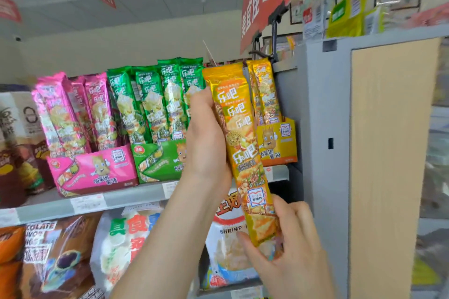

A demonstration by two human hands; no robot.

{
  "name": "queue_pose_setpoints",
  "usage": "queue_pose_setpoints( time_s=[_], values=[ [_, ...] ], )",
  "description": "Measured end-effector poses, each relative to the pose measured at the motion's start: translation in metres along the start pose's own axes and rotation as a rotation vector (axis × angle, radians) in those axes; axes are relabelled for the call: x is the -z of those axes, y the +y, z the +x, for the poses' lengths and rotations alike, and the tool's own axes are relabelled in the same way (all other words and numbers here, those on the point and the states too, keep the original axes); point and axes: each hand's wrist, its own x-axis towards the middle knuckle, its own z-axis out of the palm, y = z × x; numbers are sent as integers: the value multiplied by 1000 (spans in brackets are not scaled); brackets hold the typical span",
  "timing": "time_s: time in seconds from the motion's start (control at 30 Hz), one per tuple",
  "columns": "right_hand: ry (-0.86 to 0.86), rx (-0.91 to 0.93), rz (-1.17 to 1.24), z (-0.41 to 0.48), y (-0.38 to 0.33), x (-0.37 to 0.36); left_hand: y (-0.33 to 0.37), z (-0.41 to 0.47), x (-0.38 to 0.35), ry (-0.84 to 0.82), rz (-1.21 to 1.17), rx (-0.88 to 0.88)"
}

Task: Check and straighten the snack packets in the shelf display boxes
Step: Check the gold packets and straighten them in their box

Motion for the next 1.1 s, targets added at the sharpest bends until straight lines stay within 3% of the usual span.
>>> queue_pose_setpoints(
  time_s=[0.13,0.33,0.47,0.6,0.8,0.97,1.1],
  values=[
    [101,58,-38,39,-15,-2,24,24,-27,7,128,-100],
    [258,175,162,119,-25,-3,62,59,-47,34,242,-324],
    [318,159,214,162,-22,-11,80,80,-51,-133,460,-576],
    [284,100,211,185,-14,-25,77,93,-47,-262,510,-513],
    [230,-16,146,198,-1,-35,37,105,-32,-116,562,-536],
    [90,-61,-17,196,8,-34,-2,130,-17,-21,1149,-352],
    [-2,-112,-137,191,13,-35,-29,152,-17,-20,1457,-207]
  ],
)
